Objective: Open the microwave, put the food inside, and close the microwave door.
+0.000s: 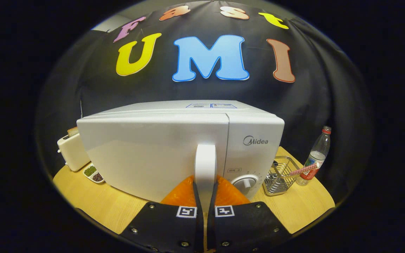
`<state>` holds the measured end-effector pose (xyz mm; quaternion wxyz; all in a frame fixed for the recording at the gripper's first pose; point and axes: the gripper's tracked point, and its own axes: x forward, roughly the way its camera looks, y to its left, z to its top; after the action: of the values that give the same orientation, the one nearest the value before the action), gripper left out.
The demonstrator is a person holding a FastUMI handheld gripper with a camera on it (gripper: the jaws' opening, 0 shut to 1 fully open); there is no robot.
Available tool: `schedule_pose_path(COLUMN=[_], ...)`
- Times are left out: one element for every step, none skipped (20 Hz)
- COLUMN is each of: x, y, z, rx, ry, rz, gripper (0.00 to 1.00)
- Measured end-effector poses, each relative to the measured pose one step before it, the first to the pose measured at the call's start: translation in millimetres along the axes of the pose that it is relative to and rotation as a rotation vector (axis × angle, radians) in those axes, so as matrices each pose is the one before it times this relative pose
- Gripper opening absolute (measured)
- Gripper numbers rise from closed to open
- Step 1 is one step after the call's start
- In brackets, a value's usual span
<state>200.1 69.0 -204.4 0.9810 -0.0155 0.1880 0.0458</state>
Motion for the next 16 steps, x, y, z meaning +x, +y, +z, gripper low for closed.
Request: schedule_pose_path(x=[-0.26,-2.4,-7.56,-10.29,-8.49,-5.45,-4.46,-5.37,-4.08,-6.68,-7.44,-8.1,-7.31,-6.55,-6.52,-6.49], y=[-0.03,0.67,4.06,1.69,2.37,0.96,0.07,0.3,3.37,3.8,3.38,3.57,3.5,4.08,4.41,2.9], z=[0.66,-1.07,-4.57,-2.51,-2.22,-4.24,-0.71,-1.3,-2.2,-2.56,-2.48,-3.0,-2.74,-3.62,-2.35,-3.12], rx=[0.00555,-0.00161,-0.01796,-0.03018,-0.00823,0.00809,0.02071,0.02008,0.01204,0.00899,0.00518,0.00514,0.0016,0.00096,-0.00105,-0.00162], ry=[0.00119,0.00706,0.00105,-0.01486,-0.00803,0.00901,0.01264,0.01611,0.00717,0.00974,0.00243,0.00025,0.00054,-0.00038,0.00342,0.00293], rz=[-0.00233,0.00212,-0.00092,0.00274,-0.00028,-0.00342,-0.00745,-0.0065,-0.00451,-0.00052,0.00146,0.00441,0.0047,0.00315,0.00161,-0.00207], gripper=[0.05,0.04,0.04,0.04,0.04,0.04,0.04,0.04,0.04,0.04,0.07,0.11,0.14,0.14,0.19,0.19])
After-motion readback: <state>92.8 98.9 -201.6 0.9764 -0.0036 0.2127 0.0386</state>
